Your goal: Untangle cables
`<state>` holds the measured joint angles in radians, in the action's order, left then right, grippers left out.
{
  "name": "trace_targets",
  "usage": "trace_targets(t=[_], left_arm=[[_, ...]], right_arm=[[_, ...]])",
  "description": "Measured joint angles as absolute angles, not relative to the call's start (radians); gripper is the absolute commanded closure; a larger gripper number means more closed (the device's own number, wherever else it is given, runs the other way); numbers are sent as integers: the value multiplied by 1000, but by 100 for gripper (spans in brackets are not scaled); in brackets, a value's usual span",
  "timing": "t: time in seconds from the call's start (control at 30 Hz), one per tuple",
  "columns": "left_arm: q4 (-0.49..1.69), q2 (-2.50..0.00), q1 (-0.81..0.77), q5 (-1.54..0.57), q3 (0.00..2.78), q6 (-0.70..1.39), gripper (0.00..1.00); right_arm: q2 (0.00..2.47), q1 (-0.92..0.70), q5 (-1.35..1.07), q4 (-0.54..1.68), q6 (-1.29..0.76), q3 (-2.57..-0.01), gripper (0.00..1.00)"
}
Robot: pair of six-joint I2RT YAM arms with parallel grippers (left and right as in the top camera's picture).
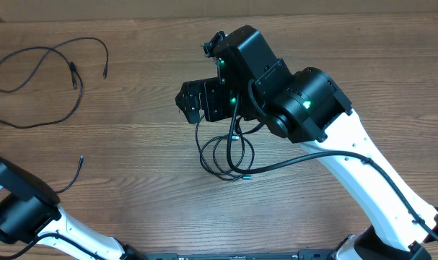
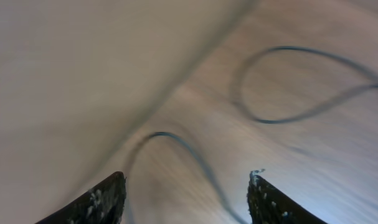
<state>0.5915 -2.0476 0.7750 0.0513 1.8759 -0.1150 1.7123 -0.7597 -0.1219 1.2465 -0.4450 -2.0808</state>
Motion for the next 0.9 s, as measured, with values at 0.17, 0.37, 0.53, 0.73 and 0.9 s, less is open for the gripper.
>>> trace_targets(t=[0.17,0.37,0.53,0.73,0.9], left_arm=[[614,-2048,764,-220,1876,-115,46],[656,-2048,676,-375,1876,-117,38],[678,-2077,554,-386,1876,-136,25],[714,-2186,425,-290,1876,-184,28],[749,-2263,398,-206,1875,-228,41]], right_arm=[[1712,-760,-122,1246,-445,-2081,1],[1712,-760,-122,1246,-445,-2081,1],[1712,-760,-122,1246,-445,-2081,1],[1712,-760,-121,1249,-445,-2081,0],[1712,-760,-122,1248,-445,-2081,0]])
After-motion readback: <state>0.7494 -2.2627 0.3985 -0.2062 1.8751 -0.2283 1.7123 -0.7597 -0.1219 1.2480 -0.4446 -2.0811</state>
